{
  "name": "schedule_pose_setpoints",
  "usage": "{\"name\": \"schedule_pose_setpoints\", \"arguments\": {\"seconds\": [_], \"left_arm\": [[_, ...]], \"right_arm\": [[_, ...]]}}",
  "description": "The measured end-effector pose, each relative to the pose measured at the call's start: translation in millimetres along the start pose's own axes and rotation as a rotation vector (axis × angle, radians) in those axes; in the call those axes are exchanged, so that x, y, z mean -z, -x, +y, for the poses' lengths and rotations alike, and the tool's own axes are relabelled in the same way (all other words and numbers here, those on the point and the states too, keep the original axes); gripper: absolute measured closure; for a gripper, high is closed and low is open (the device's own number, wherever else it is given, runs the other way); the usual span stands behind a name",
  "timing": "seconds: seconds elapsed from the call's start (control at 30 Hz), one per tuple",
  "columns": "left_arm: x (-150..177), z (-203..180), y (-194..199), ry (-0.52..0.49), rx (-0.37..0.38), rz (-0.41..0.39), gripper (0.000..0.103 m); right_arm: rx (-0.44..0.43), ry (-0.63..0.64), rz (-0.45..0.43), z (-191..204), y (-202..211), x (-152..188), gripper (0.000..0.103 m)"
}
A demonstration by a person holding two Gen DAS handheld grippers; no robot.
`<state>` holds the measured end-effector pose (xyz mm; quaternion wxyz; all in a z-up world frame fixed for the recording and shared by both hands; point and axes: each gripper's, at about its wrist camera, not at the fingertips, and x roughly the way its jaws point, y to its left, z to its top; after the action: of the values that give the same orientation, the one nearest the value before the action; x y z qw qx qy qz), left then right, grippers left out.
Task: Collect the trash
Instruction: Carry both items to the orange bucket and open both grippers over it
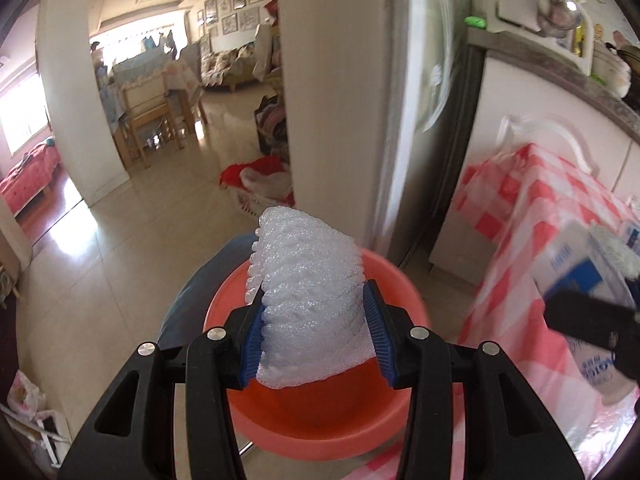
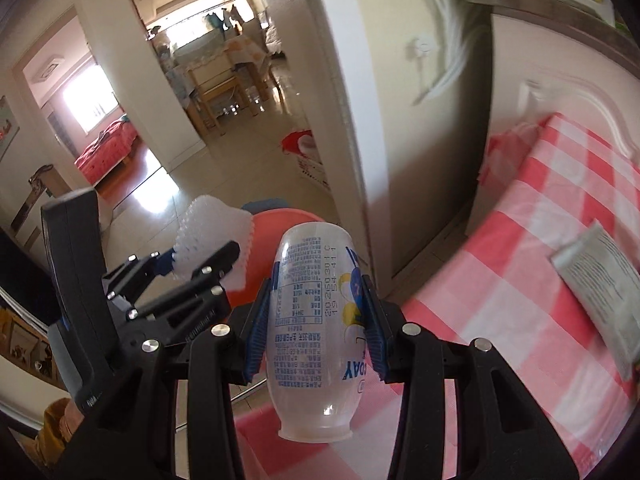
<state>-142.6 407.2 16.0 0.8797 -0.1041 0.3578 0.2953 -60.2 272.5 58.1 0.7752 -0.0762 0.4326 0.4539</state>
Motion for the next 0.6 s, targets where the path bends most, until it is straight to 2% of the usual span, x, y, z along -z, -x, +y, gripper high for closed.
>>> {"name": "schedule_pose_setpoints", "arguments": {"seconds": [0.37,0.4,0.47,0.5,0.6], "left_arm": [[21,24,-47,0.053,-0.023,0.116,0.053],[23,25,-52,0.060,-0.016,0.130,0.052],[26,27,-58,0.072,-0.006,0.148,0.050],[28,28,-61,0.077,-0.001,0.157,0.049],[29,31,-65,0.084,-0.002,0.167,0.035]], "right_arm": [[-0.049,0.006,0.085,20,-68,-13,0.058],[-0.056,0.002,0.093,20,-73,-13,0.056],[-0.067,-0.008,0.101,18,-79,-12,0.040],[-0.059,-0.025,0.091,14,-78,-11,0.037],[-0.065,-0.070,0.055,5,-70,-12,0.028]]}}
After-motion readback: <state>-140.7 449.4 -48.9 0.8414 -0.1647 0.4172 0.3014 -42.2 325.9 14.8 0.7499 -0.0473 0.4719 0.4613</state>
